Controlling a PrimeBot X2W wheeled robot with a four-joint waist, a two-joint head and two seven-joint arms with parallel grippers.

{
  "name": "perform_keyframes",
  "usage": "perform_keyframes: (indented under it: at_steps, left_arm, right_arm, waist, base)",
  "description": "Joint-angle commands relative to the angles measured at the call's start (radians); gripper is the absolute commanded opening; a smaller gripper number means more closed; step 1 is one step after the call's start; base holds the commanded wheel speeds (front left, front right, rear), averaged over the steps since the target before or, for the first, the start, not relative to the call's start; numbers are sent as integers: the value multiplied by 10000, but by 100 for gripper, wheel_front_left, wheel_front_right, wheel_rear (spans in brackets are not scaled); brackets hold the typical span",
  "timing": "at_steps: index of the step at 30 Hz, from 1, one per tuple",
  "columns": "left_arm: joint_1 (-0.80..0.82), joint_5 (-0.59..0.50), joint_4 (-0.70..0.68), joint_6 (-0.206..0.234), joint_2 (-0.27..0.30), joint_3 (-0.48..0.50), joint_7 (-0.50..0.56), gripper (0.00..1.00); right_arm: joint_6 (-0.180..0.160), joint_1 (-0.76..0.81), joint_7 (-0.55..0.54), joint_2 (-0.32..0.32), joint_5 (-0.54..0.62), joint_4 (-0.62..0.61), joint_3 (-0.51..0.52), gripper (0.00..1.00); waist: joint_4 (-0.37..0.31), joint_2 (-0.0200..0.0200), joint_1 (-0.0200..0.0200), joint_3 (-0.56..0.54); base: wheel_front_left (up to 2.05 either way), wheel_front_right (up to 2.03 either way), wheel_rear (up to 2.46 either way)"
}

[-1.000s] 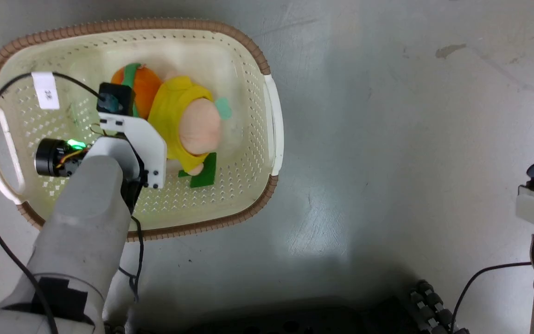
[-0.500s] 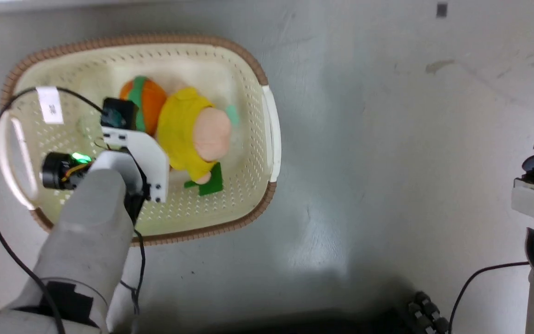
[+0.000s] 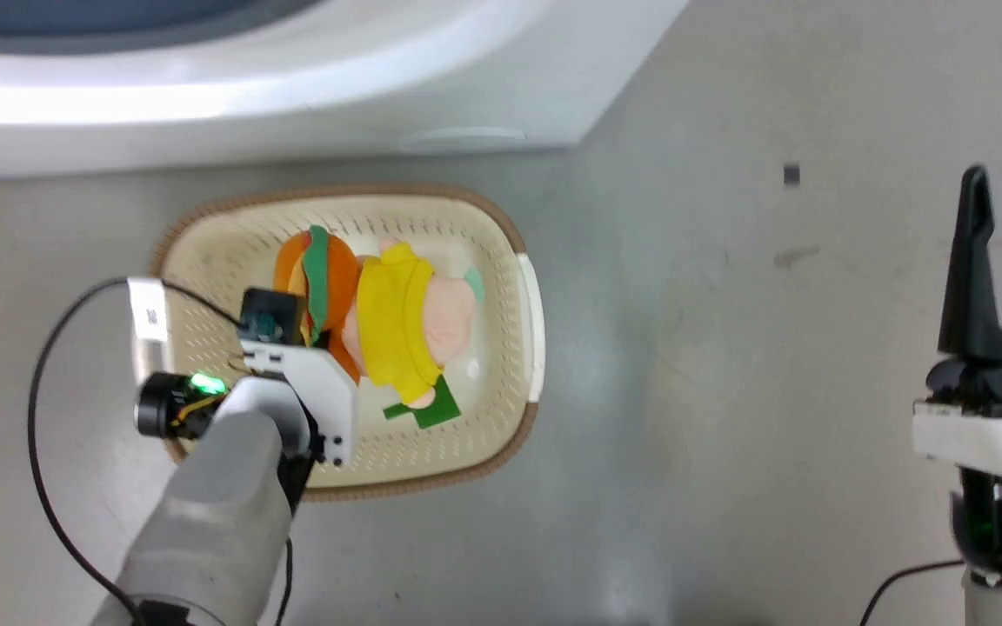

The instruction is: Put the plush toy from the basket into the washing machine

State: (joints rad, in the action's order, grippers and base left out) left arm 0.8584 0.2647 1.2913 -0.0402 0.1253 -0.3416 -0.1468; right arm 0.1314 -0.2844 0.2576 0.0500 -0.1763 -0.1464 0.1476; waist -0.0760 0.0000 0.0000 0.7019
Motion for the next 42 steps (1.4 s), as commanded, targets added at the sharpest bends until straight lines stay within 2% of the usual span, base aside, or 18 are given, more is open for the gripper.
perform_keyframes:
  at_steps: [1,6,12,24,31,42]
  left_arm:
    - [-183,67,-6,-35,-76,-17,-302,0]
    - [-587,15,-118,61,-245,-172,-922,0]
    - [-1213,63,-860,256,-247,-127,-1138,0]
    - [-3261,-288,-5002,1065,272,439,-1148,0]
    - [-3866,-465,-6838,1484,378,1038,-1149,0]
    - [-2746,-465,-7243,1607,400,2002,-1149,0]
  right_arm:
    - [-7,209,42,2,85,72,7,100]
    - [-7,706,42,2,194,231,4,100]
    - [-7,1269,42,2,239,415,34,100]
    - [-7,2048,42,2,168,576,-42,100]
    - [-7,2225,42,2,169,556,-87,100]
    - [-7,1801,42,2,195,391,-194,100]
  waist:
    - [374,0,0,-916]
    - [720,0,0,-1858]
    - [1047,0,0,-2873]
    - [1382,0,0,-4201]
    - [1366,0,0,-4349]
    - [853,0,0,-3454]
  base:
    - [0,0,0]
    - [0,0,0]
    - [0,0,0]
    - [0,0,0]
    - [0,0,0]
    - [0,0,0]
